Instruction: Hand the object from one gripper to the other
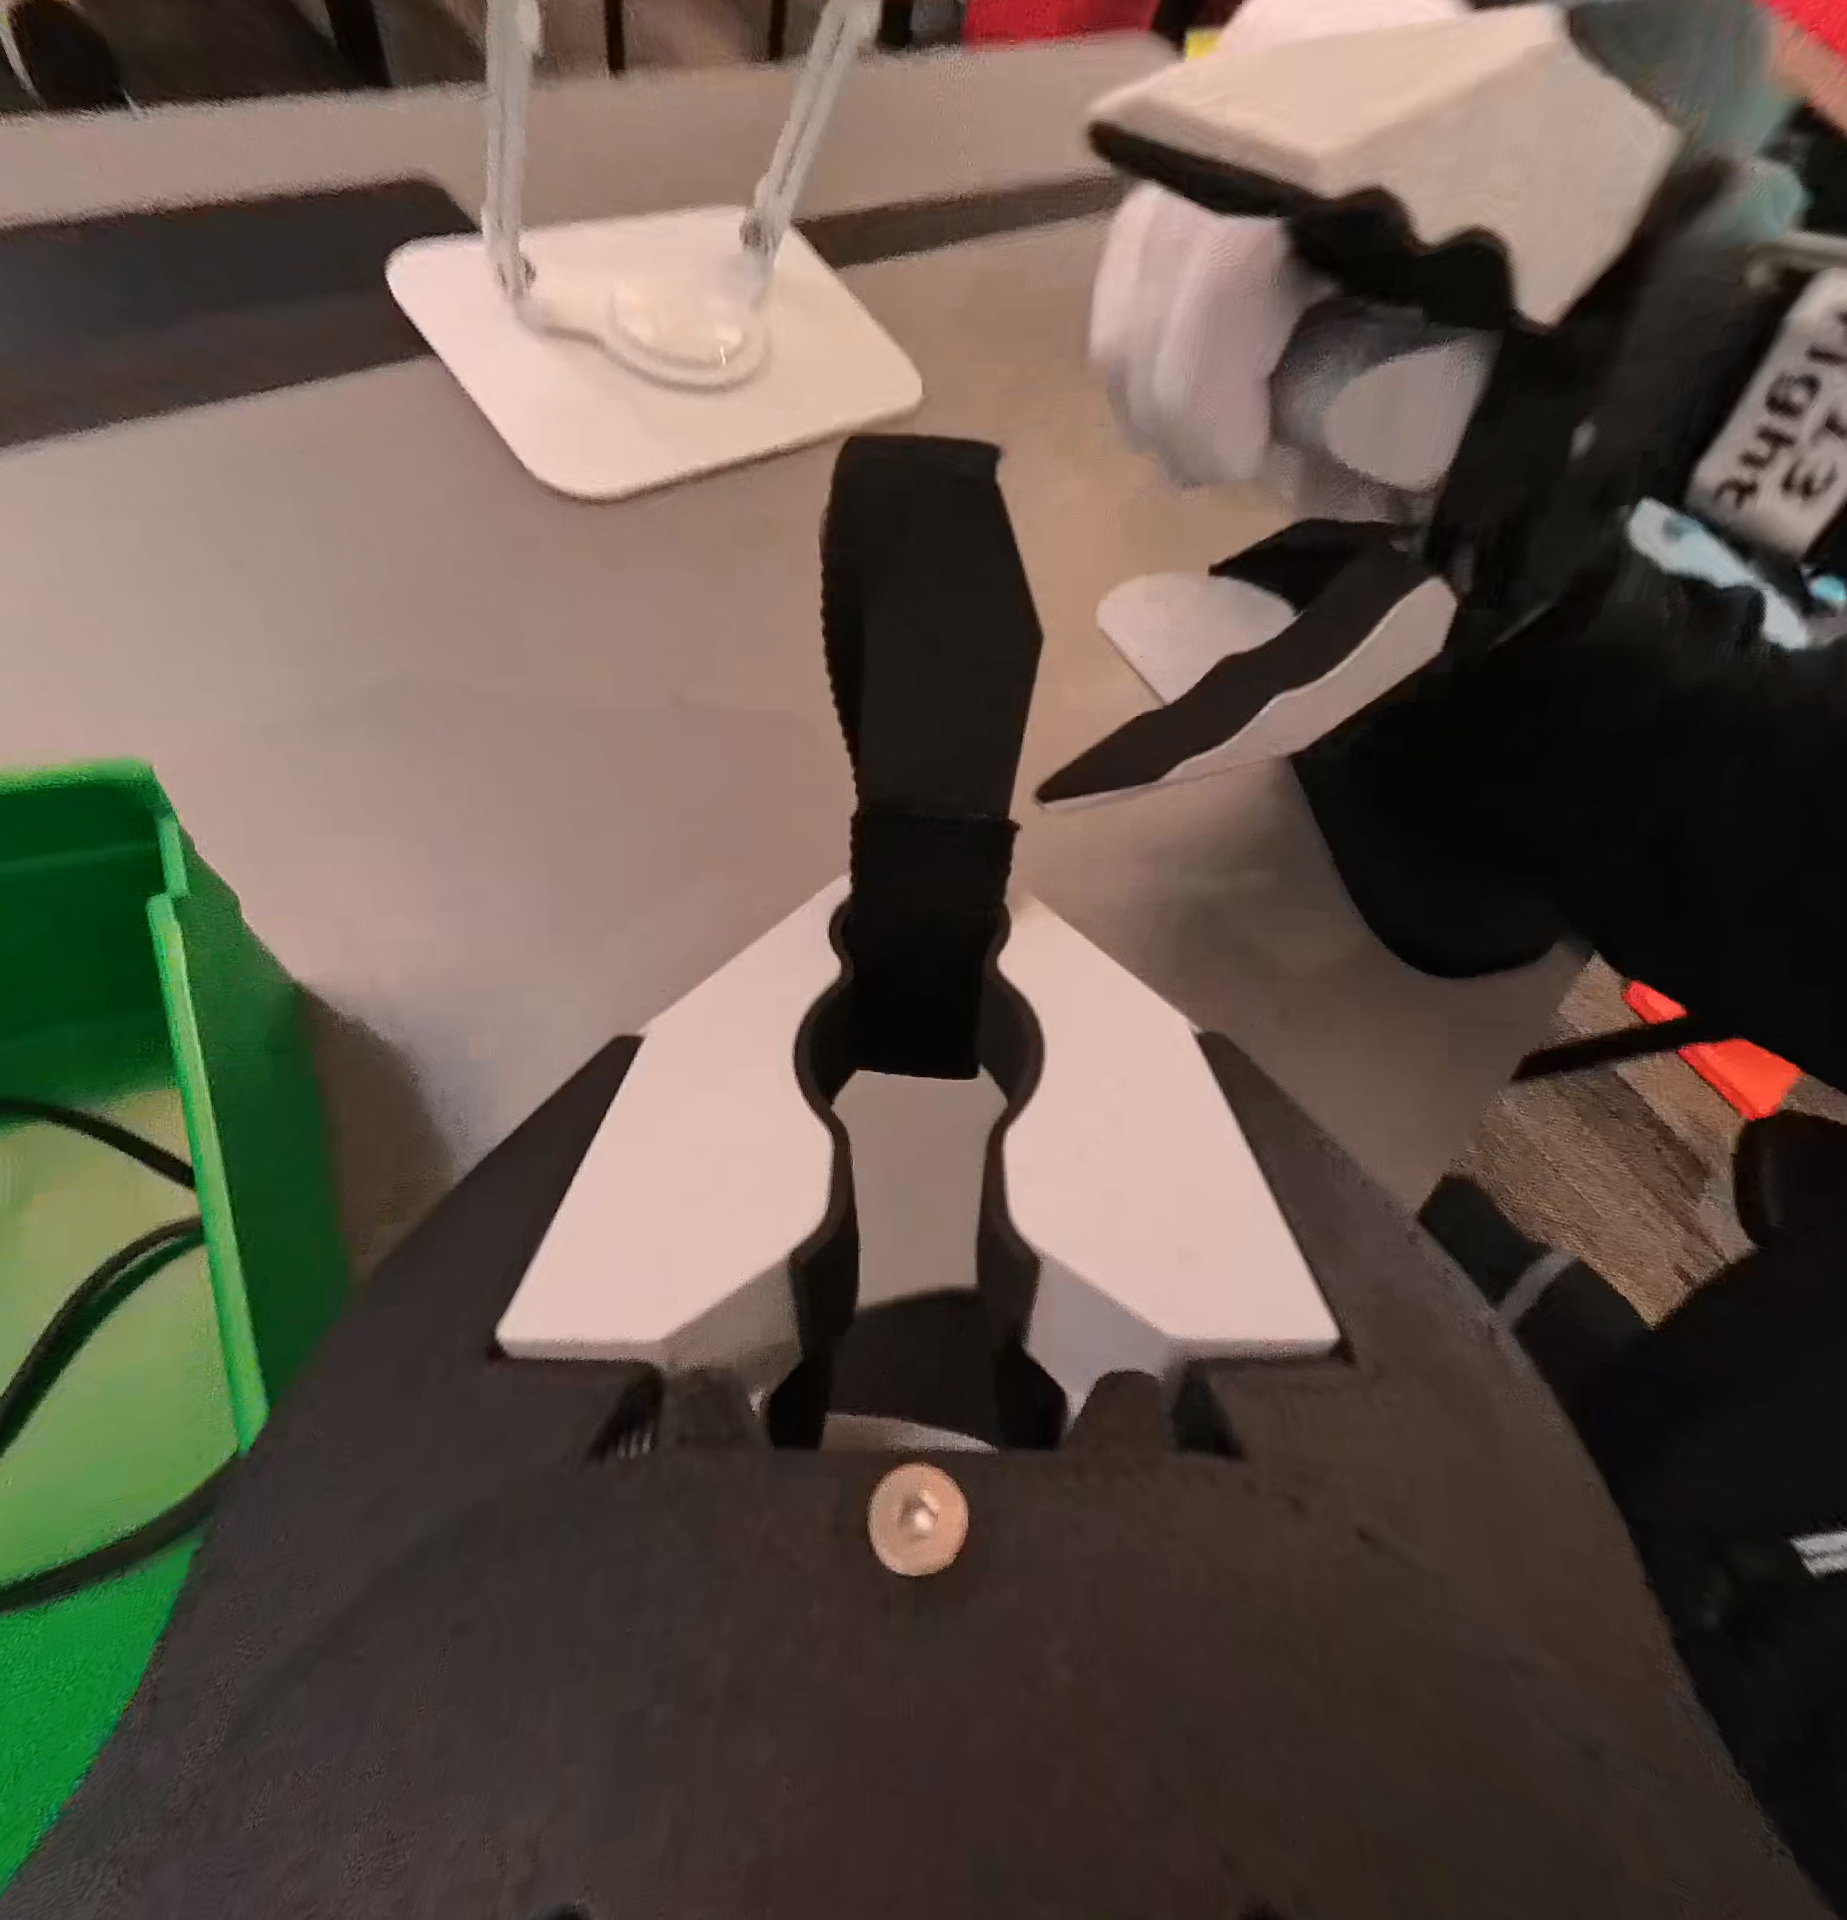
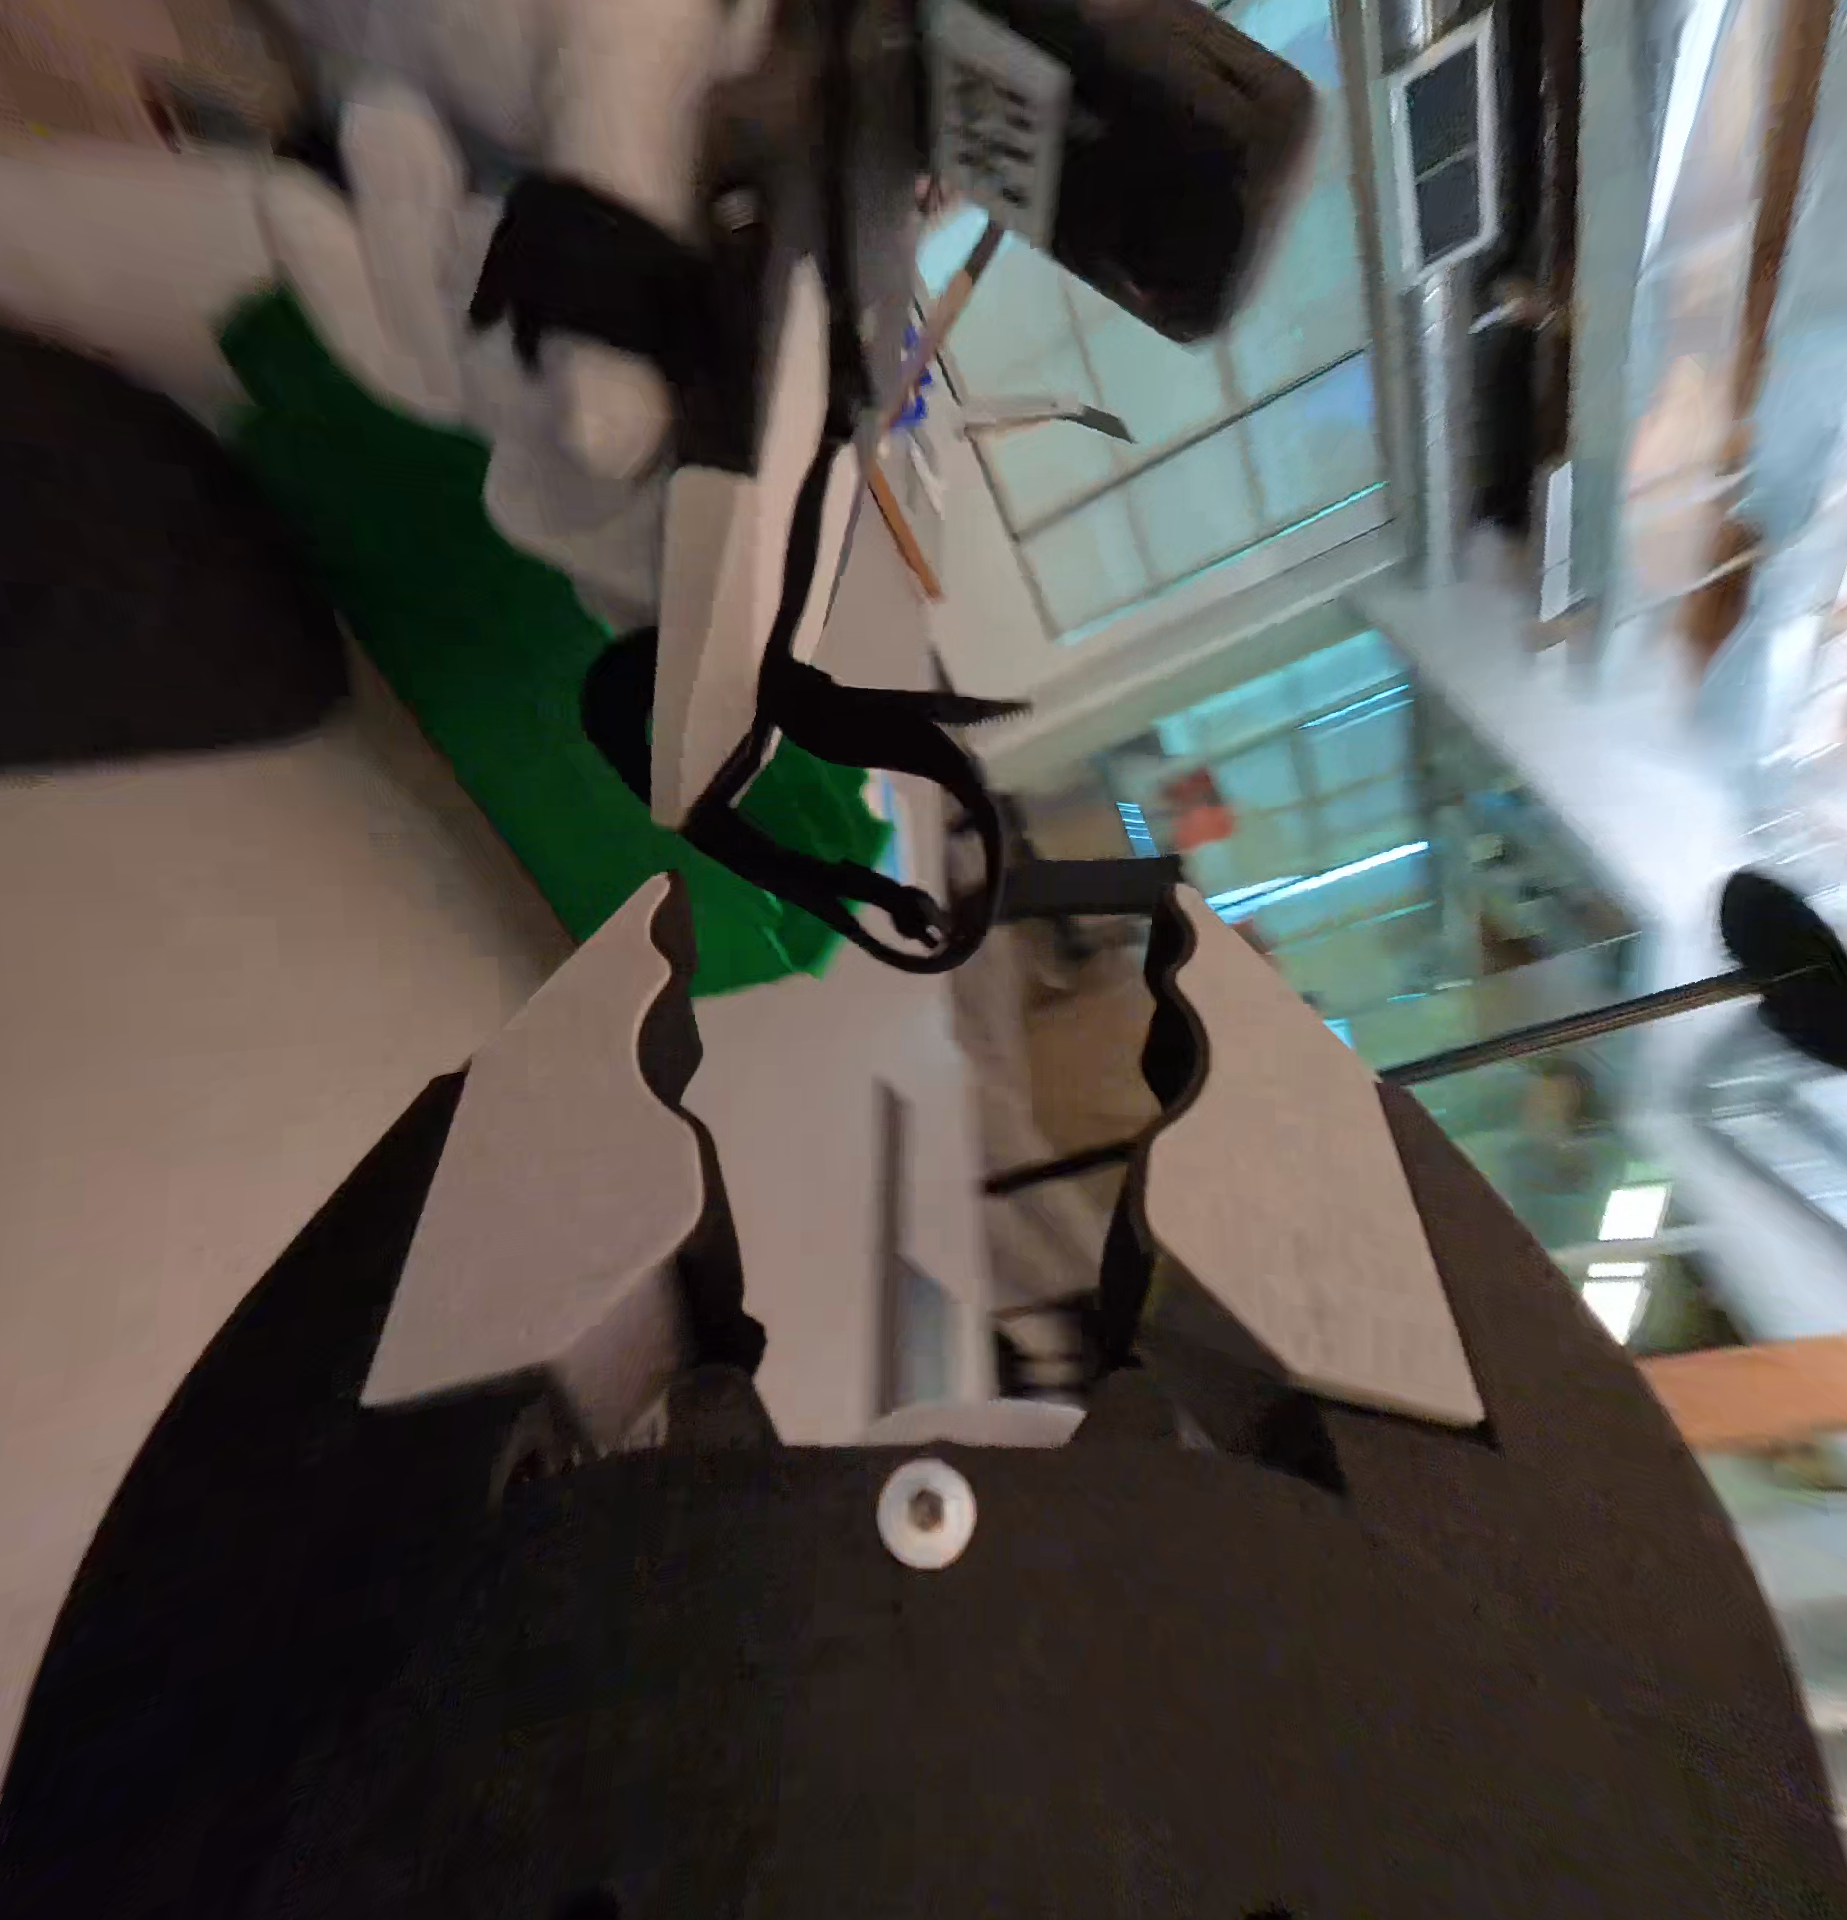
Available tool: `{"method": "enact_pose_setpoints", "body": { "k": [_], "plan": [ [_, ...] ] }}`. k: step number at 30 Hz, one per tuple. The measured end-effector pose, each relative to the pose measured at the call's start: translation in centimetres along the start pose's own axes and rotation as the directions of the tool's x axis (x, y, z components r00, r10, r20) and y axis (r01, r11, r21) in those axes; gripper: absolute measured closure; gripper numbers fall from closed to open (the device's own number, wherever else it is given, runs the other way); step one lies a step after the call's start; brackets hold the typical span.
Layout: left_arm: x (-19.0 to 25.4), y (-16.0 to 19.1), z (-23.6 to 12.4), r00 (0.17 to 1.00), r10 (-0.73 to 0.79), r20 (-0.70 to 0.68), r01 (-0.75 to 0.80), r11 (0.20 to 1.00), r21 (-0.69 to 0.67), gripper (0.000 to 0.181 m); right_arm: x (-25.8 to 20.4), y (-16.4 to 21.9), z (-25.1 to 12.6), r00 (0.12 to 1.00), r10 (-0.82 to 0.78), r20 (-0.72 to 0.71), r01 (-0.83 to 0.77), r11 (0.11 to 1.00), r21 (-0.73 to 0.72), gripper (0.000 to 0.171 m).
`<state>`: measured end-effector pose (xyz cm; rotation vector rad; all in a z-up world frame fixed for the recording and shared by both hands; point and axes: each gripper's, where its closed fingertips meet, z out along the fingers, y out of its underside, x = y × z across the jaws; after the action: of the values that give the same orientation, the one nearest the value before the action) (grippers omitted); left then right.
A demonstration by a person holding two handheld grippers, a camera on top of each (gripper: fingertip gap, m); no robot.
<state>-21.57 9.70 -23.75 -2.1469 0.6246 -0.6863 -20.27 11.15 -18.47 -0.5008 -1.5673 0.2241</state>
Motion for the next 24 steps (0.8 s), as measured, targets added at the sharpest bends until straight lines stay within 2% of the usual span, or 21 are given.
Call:
{"method": "enact_pose_setpoints", "body": {
  "k": [3, 5, 8, 10, 12, 13, 14, 18, 21, 23, 24],
  "plan": [
    [-0.5, 1.1, 0.2, 0.999, 0.015, 0.033, -0.011, 0.993, -0.117, 0.166, -2.0, -0.6, 1.3, 0.960, -0.276, -0.040, 0.273, 0.959, -0.076, 0.080],
    [-1.0, 2.5, 0.3, 0.995, 0.065, 0.082, -0.044, 0.971, -0.235, 0.166, -3.1, -0.8, 2.1, 0.919, -0.391, -0.053, 0.384, 0.917, -0.109, 0.086],
    [-0.7, 3.3, 0.7, 0.994, 0.077, 0.079, -0.049, 0.951, -0.307, 0.166, -4.0, -0.3, 2.9, 0.885, -0.464, -0.051, 0.451, 0.878, -0.157, 0.095],
    [-0.5, 3.2, 0.6, 0.994, 0.084, 0.072, -0.057, 0.948, -0.314, 0.165, -4.4, 0.3, 3.1, 0.874, -0.485, -0.044, 0.470, 0.863, -0.184, 0.113],
    [-0.4, 2.8, 0.3, 0.994, 0.091, 0.067, -0.067, 0.949, -0.308, 0.165, -4.8, 0.7, 3.2, 0.875, -0.483, -0.022, 0.471, 0.862, -0.185, 0.139],
    [-0.2, 2.5, 0.2, 0.994, 0.093, 0.058, -0.072, 0.951, -0.300, 0.163, -5.1, 0.8, 3.2, 0.876, -0.482, -0.008, 0.473, 0.862, -0.185, 0.159],
    [-0.2, 2.3, 0.1, 0.992, 0.108, 0.058, -0.086, 0.952, -0.294, 0.162, -4.9, 0.8, 3.2, 0.888, -0.460, -0.014, 0.449, 0.874, -0.186, 0.165],
    [-0.2, 0.4, -0.3, 0.970, 0.214, 0.114, -0.186, 0.958, -0.217, 0.156, -3.4, 1.0, 2.9, 0.961, -0.269, -0.061, 0.255, 0.951, -0.175, 0.166],
    [-0.1, -3.8, -1.7, 0.914, 0.317, 0.253, -0.324, 0.946, -0.014, 0.136, -1.1, 2.6, 2.4, 0.991, 0.093, -0.099, -0.105, 0.986, -0.129, 0.165],
    [-0.1, -6.1, -3.0, 0.855, 0.352, 0.380, -0.415, 0.905, 0.097, 0.136, 0.7, 3.7, 1.8, 0.899, 0.428, -0.094, -0.434, 0.900, -0.044, 0.165],
    [-0.1, -6.7, -3.3, 0.828, 0.358, 0.431, -0.449, 0.884, 0.127, 0.136, 1.9, 3.9, 1.3, 0.801, 0.593, -0.080, -0.593, 0.805, 0.031, 0.165]
  ]
}}
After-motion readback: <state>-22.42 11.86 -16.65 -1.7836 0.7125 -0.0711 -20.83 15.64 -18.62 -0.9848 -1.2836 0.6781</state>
